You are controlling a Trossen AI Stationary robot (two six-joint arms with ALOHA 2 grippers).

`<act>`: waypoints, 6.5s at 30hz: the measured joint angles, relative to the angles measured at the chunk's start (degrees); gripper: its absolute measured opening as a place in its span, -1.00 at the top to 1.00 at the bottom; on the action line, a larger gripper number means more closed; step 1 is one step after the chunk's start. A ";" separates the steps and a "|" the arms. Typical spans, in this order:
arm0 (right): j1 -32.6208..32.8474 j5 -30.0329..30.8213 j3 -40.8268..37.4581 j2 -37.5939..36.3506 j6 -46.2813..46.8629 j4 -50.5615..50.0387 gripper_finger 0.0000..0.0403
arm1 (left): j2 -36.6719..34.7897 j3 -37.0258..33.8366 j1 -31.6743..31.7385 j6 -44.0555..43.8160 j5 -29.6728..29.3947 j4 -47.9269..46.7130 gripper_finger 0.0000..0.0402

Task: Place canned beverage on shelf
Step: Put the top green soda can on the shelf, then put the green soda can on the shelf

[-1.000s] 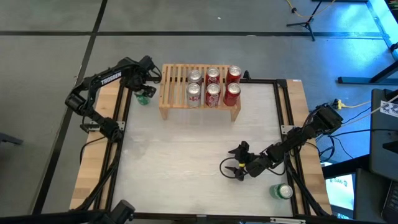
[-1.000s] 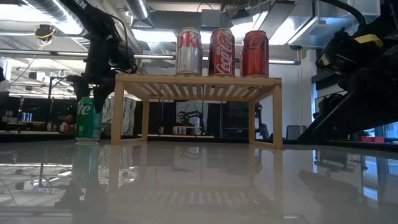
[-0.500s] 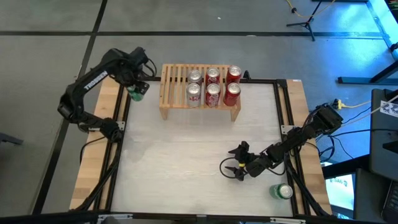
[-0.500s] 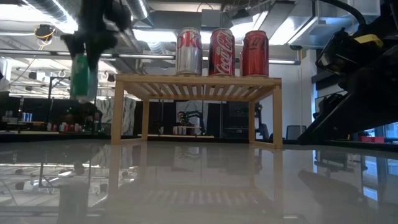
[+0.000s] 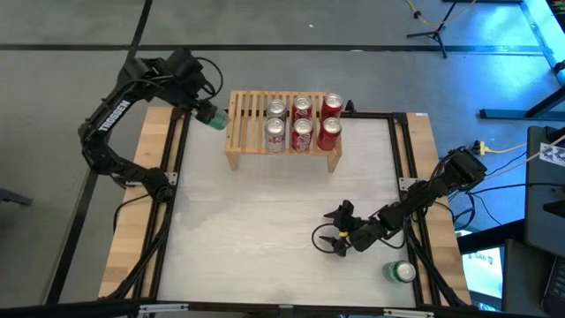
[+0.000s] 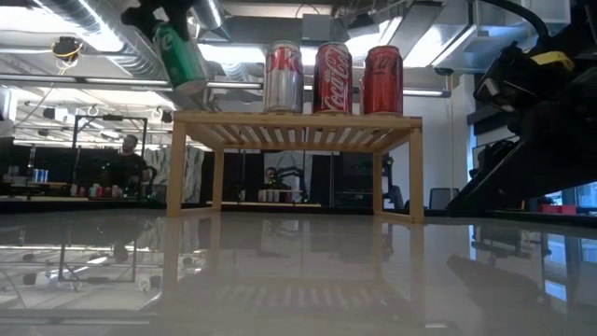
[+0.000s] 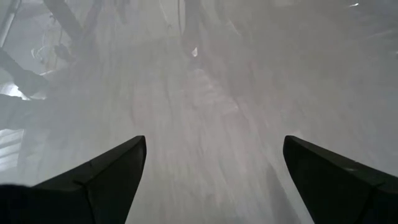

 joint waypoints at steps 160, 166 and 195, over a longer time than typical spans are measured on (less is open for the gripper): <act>25.87 -24.23 42.97 -12.04 54.59 -86.81 -0.86 | 13.61 -63.01 -76.56 -11.36 -25.39 117.07 -0.83; 29.09 -28.57 42.97 -12.04 61.57 -90.64 -0.86 | 17.81 -62.99 -78.83 -14.95 -25.32 123.23 -0.83; 34.12 -32.17 42.93 1.09 65.89 -87.33 -0.83 | 19.12 -62.99 -81.80 -16.08 -30.06 128.62 -0.83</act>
